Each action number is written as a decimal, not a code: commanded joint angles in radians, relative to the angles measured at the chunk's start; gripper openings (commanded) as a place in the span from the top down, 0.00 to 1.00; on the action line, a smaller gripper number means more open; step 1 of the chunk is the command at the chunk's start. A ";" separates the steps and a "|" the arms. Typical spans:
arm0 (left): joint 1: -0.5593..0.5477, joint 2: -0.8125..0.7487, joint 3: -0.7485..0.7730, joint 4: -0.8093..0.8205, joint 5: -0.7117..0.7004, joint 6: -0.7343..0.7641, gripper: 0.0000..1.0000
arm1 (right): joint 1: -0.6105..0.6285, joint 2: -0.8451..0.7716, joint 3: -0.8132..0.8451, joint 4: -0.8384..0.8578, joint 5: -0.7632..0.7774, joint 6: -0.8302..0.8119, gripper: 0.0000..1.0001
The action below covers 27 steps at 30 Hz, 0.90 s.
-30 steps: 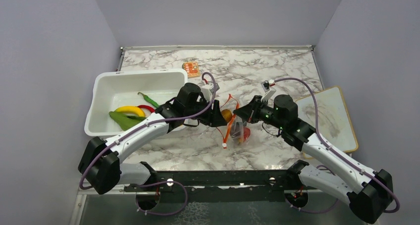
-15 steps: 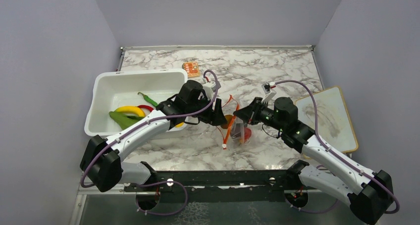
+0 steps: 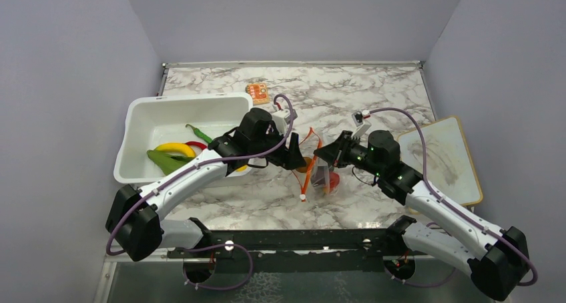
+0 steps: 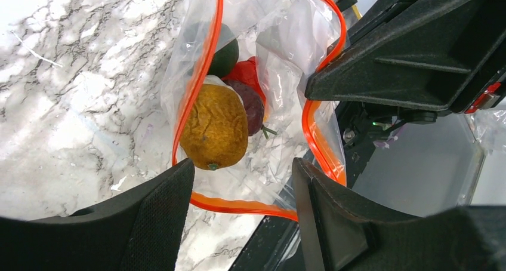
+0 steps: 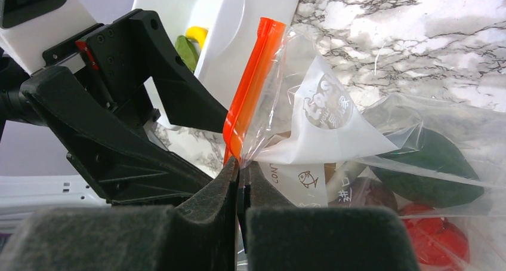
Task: Place the food in the zip-top bag and seal the zipper
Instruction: Place the fake vegetable in the zipper food storage bag.
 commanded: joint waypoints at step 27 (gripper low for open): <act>0.062 -0.160 0.093 -0.142 -0.712 0.151 0.37 | 0.003 -0.035 0.084 -0.060 -0.043 -0.090 0.99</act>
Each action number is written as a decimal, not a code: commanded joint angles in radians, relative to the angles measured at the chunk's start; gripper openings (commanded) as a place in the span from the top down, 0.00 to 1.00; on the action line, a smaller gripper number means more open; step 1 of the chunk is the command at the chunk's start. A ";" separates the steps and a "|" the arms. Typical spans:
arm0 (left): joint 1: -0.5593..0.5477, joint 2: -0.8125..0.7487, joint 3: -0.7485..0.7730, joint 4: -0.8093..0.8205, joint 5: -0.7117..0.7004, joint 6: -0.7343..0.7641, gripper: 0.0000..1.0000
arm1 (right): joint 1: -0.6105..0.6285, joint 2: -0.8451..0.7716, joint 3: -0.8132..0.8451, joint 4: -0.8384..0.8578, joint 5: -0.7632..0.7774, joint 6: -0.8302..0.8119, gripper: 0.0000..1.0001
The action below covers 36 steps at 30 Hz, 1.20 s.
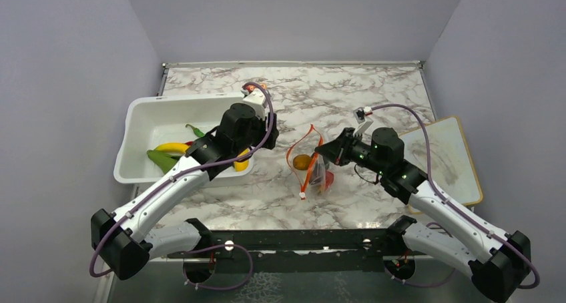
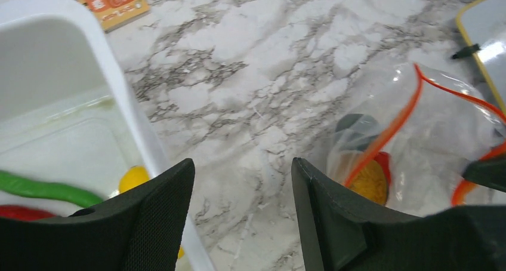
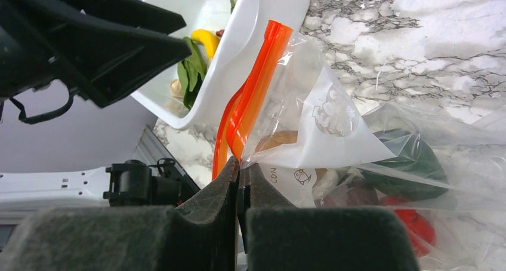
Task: Place the food in the zip-top bag and seal the zipper
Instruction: Place the fake vegetable in the zipper food storage bag.
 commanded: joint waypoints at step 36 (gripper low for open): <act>0.728 0.241 -0.165 0.260 -0.053 -0.108 0.31 | 0.003 -0.105 0.069 -0.121 -0.093 -0.102 0.99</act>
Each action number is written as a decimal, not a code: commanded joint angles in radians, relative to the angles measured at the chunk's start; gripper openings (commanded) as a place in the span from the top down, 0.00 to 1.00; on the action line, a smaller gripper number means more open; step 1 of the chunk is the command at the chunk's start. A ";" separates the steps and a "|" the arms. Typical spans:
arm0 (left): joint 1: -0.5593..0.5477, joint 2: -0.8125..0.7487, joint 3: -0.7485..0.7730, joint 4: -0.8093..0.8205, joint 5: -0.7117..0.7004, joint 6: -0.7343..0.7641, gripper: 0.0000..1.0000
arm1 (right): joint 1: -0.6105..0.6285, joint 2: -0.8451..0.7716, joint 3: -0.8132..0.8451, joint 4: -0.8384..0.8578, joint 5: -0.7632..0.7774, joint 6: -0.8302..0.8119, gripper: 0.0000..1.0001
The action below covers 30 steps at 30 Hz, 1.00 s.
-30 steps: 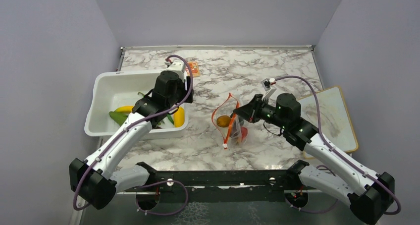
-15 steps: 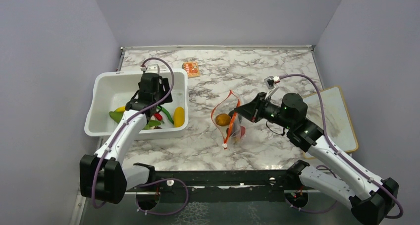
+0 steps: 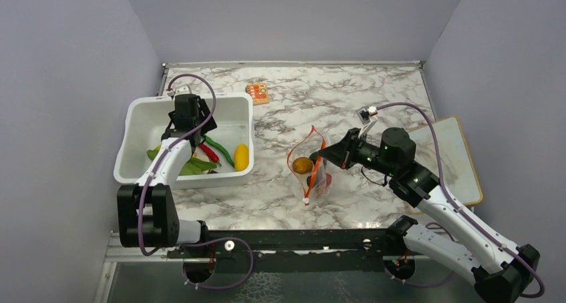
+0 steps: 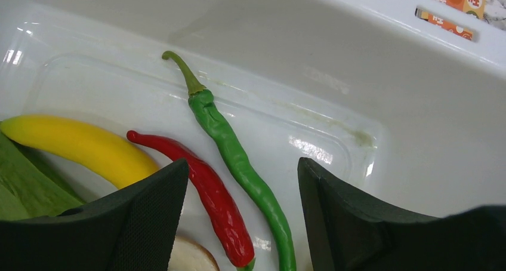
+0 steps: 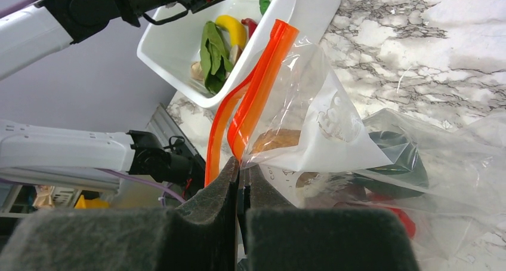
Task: Place the food in the zip-top bag and seal the zipper
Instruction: Pick up the fake vegetable from the bin.
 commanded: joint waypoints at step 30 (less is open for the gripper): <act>0.106 0.259 0.025 0.220 -0.039 -0.045 0.40 | 0.003 0.002 0.110 -0.119 0.017 -0.097 0.99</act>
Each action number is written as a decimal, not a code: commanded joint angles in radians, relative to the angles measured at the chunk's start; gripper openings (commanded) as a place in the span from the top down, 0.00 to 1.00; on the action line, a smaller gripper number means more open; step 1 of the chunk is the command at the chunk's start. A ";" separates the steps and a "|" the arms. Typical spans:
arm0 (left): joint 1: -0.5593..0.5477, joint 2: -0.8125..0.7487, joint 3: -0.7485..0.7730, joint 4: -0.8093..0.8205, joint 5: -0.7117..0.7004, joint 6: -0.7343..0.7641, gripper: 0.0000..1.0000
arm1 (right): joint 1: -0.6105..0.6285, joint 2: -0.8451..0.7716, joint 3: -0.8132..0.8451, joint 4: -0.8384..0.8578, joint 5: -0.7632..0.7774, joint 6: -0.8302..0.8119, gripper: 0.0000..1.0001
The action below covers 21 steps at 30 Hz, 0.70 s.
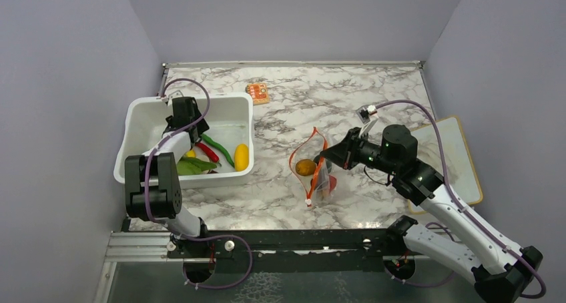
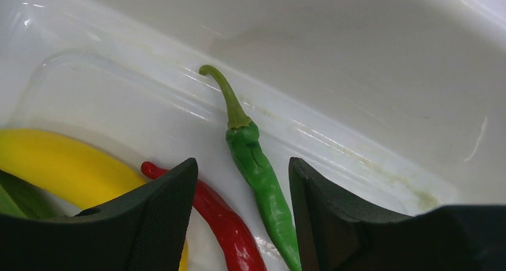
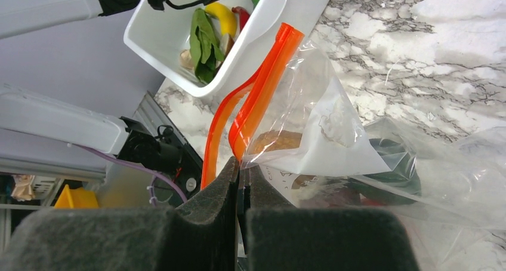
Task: Place the food in the zip-top bag and seal the zipper
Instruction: Pick up the fake vegetable from the bin.
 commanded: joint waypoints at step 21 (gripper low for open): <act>0.018 0.211 0.087 0.047 0.007 -0.019 0.59 | 0.003 0.065 0.078 -0.002 0.043 -0.052 0.99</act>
